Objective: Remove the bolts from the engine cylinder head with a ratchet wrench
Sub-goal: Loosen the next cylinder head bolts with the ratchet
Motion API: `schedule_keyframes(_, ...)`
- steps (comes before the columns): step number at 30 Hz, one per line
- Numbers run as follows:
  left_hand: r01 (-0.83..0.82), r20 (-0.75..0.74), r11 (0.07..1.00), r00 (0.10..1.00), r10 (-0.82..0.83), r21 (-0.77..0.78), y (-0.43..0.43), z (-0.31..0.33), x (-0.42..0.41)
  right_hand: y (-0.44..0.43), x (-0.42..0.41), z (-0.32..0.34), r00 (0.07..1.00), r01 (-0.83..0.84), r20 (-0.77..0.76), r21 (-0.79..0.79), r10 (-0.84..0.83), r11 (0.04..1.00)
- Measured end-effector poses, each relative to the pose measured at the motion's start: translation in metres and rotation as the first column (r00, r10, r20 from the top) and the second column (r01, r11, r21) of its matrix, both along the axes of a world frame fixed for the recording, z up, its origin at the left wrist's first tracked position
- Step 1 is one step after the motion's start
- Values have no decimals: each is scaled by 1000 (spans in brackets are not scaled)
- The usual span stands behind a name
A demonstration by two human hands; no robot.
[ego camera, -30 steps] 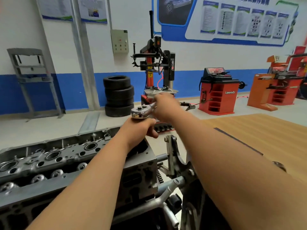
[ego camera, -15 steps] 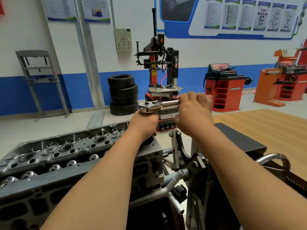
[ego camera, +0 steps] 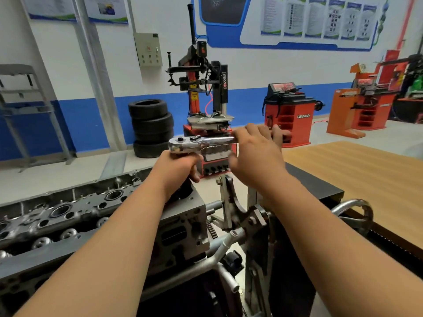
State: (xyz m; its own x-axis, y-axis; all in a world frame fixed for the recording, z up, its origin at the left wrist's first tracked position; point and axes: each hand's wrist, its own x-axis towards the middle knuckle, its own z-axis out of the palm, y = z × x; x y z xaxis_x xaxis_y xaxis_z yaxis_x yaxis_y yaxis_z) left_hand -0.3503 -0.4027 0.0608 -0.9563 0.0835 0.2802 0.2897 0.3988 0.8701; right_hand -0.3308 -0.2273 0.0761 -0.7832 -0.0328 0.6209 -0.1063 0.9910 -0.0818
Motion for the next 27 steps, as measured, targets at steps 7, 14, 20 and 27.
schedule_keyframes(7,57,38,998,998,-59,32,-2,2,-2,-81,-106,31,861,-444,215,-123,461,888)
schedule_keyframes(14,-15,33,999,999,14,39,7,3,-5,-67,-98,19,877,-399,174,-255,448,881)
schedule_keyframes(20,-19,16,999,1000,20,-41,8,3,3,-18,-14,11,980,115,142,178,-141,977)
schedule_keyframes(27,-2,19,1000,1000,3,-27,10,4,8,-17,88,-9,986,155,-1,379,-168,912)
